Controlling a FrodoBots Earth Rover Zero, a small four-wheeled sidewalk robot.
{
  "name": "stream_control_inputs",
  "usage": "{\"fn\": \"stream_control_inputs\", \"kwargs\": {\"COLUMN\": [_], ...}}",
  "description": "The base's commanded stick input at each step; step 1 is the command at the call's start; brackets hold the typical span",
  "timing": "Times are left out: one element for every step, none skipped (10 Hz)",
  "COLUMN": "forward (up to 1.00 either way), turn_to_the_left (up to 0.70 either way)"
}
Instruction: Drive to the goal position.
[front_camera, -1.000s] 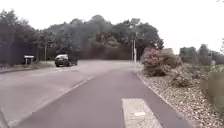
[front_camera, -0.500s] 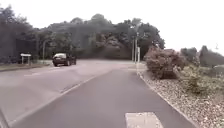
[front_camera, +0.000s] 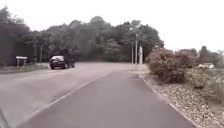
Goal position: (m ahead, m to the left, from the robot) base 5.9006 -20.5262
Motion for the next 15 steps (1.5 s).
{"fn": "stream_control_inputs", "kwargs": {"forward": [1.00, 1.00, 1.00, 1.00, 1.00, 1.00, 1.00, 1.00, 1.00, 1.00, 1.00, 1.00, 1.00, 1.00, 1.00], "turn_to_the_left": [0.00, 0.00, 0.00, 0.00, 0.00, 0.00, 0.00, 0.00, -0.01, -0.06, -0.06, -0.07, -0.09, -0.09, -0.11]}}
